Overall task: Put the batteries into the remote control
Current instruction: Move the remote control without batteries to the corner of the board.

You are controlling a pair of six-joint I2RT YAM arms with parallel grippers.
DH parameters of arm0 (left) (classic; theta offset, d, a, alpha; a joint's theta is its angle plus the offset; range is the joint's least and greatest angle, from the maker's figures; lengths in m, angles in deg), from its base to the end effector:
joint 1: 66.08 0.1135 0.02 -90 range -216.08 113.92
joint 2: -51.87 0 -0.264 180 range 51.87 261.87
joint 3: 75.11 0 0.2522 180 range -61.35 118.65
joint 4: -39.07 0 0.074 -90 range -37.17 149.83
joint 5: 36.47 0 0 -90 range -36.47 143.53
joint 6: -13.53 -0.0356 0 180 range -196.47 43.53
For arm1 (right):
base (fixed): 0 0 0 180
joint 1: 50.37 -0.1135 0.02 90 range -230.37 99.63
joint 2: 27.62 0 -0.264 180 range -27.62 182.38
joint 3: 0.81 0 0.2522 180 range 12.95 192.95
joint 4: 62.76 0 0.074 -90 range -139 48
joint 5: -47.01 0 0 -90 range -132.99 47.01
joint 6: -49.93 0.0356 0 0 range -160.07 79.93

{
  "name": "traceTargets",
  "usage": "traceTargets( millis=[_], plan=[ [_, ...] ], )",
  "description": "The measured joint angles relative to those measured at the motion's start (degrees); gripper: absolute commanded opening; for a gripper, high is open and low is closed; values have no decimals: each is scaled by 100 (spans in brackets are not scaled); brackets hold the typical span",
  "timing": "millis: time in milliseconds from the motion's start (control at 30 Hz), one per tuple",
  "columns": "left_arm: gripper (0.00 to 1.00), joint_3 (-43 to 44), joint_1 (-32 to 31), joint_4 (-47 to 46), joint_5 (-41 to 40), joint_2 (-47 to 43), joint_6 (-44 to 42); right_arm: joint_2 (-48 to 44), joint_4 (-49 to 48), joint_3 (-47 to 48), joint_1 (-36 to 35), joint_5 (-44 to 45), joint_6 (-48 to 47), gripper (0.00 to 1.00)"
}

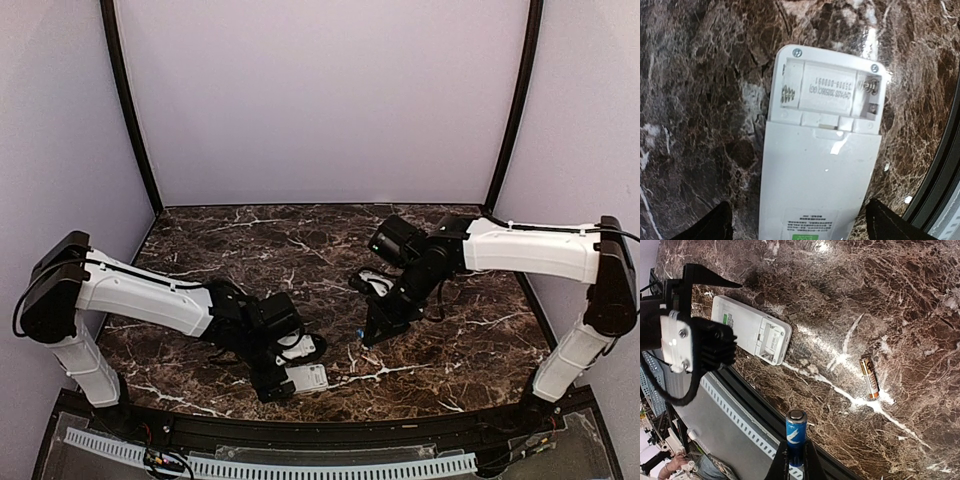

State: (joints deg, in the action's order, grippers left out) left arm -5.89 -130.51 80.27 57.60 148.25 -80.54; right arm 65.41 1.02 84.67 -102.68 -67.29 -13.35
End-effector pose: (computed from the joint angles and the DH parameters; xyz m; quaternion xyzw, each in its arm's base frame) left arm 0.1333 -0.2844 0.1589 0.5580 0.8076 -0.1245 0.1446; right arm 0.1829 0.2606 0.2431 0.2469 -0.9331 -0.2611 0.0098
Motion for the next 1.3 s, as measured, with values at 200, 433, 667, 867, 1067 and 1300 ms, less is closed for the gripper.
traceTargets(
  millis=[200,433,667,867,1067,1300],
  plan=[
    [68,166,-127,140,-179,236,404,-181,13,-136,0,-103,-223,0],
    [51,654,-522,601,-634,590,1029,-328,-20,-197,2,-125,-391,0],
    [44,1165,-857,914,-748,942,1646,-492,4,-404,122,-116,-476,0],
    [50,1812,-885,1366,-540,1403,1775,-750,81,-538,579,-37,-549,0],
    [79,1899,-901,1226,-417,1475,1635,-839,90,-671,732,2,-507,0],
    [88,1220,-1010,221,-343,1029,1714,-817,90,-800,732,-37,-341,0]
  ],
)
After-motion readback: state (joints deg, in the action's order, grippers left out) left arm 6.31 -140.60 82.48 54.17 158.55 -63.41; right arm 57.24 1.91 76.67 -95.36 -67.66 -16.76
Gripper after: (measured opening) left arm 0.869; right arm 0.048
